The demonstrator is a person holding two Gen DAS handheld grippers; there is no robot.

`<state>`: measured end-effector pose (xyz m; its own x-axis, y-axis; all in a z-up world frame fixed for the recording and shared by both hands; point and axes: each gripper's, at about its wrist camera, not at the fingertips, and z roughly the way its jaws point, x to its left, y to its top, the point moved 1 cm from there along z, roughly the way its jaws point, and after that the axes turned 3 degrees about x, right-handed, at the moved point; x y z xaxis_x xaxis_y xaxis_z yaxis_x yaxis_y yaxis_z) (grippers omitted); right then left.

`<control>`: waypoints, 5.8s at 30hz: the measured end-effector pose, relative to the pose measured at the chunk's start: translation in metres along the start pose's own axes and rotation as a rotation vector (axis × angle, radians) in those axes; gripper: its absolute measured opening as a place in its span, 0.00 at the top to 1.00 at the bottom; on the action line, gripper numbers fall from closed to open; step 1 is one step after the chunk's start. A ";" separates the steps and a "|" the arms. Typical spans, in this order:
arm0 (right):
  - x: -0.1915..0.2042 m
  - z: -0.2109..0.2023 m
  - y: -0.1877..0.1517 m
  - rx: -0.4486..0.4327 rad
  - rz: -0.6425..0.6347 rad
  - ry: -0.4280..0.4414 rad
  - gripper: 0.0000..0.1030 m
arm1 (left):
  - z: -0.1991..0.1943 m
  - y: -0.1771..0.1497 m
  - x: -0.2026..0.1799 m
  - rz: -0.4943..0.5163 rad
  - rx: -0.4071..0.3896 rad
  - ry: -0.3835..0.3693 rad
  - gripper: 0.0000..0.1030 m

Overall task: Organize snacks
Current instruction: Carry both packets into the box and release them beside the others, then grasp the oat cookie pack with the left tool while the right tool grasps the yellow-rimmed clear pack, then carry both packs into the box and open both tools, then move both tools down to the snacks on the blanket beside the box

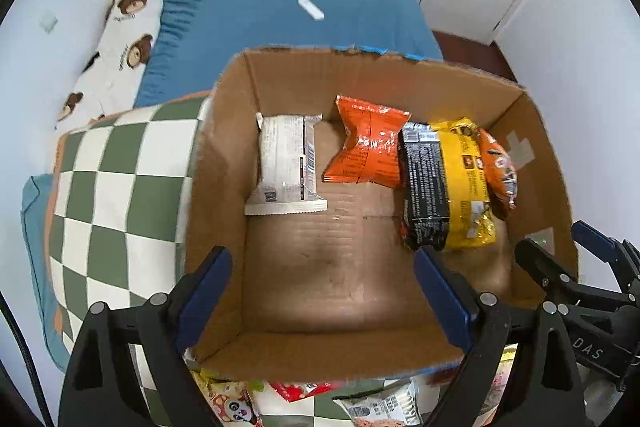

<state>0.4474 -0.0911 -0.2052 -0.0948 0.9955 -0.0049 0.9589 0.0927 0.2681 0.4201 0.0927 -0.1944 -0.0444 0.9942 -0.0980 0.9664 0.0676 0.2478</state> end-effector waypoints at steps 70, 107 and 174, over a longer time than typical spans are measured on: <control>-0.031 0.089 -0.270 0.246 0.143 0.148 0.44 | 0.120 -0.239 -0.047 0.074 0.392 -0.110 0.40; 0.040 -0.047 -0.008 -0.082 0.003 0.306 0.56 | -0.011 0.025 0.017 -0.005 0.106 -0.049 0.59; 0.006 -0.112 -0.084 -0.212 -0.012 0.073 0.06 | -0.117 -0.072 -0.015 0.056 -0.287 0.019 0.13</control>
<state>0.3362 -0.0955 -0.1195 -0.1326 0.9895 0.0578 0.8807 0.0909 0.4649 0.3213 0.0827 -0.0979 -0.0008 0.9982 -0.0593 0.8565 0.0313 0.5152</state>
